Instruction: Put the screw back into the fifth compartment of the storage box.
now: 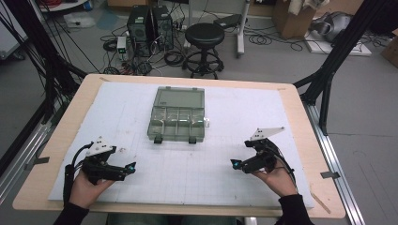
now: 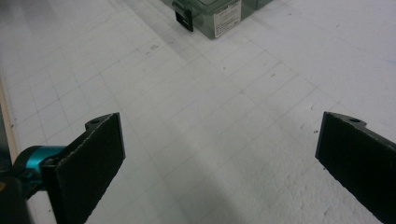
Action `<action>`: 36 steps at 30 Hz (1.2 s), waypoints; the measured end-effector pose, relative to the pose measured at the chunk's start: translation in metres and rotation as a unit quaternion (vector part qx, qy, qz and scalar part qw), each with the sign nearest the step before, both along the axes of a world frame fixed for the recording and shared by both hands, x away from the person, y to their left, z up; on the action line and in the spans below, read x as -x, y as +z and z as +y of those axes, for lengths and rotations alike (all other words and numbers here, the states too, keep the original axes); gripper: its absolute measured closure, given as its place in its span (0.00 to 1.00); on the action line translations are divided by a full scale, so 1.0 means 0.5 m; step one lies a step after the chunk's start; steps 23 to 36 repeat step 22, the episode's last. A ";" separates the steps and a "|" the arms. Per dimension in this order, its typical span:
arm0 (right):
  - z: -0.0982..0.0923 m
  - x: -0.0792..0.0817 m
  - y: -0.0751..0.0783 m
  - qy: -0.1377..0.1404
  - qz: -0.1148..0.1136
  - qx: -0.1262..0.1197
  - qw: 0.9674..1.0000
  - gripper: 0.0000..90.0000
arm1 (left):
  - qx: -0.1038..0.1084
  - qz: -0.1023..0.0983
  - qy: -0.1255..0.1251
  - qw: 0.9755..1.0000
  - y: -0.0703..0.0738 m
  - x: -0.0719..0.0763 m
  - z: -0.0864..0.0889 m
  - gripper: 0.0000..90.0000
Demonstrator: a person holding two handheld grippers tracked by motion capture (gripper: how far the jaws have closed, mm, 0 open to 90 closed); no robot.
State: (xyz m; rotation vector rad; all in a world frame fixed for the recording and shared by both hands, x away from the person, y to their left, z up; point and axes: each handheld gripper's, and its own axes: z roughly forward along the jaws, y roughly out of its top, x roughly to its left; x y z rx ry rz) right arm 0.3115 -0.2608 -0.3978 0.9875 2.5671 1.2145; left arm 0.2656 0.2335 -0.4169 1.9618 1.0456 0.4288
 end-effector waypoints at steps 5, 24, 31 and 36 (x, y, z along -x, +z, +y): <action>-0.015 0.014 -0.011 -0.009 -0.003 -0.003 1.000 0.00 | -0.001 0.001 -0.004 1.000 -0.002 0.001 0.000 0.02; -0.047 0.069 -0.050 -0.035 -0.004 -0.025 0.999 0.00 | -0.007 0.004 -0.017 1.000 -0.008 0.003 -0.013 0.02; -0.047 0.069 -0.050 -0.035 -0.004 -0.025 0.999 0.00 | -0.007 0.004 -0.017 1.000 -0.008 0.003 -0.013 0.02; -0.047 0.069 -0.050 -0.035 -0.004 -0.025 0.999 0.00 | -0.007 0.004 -0.017 1.000 -0.008 0.003 -0.013 0.02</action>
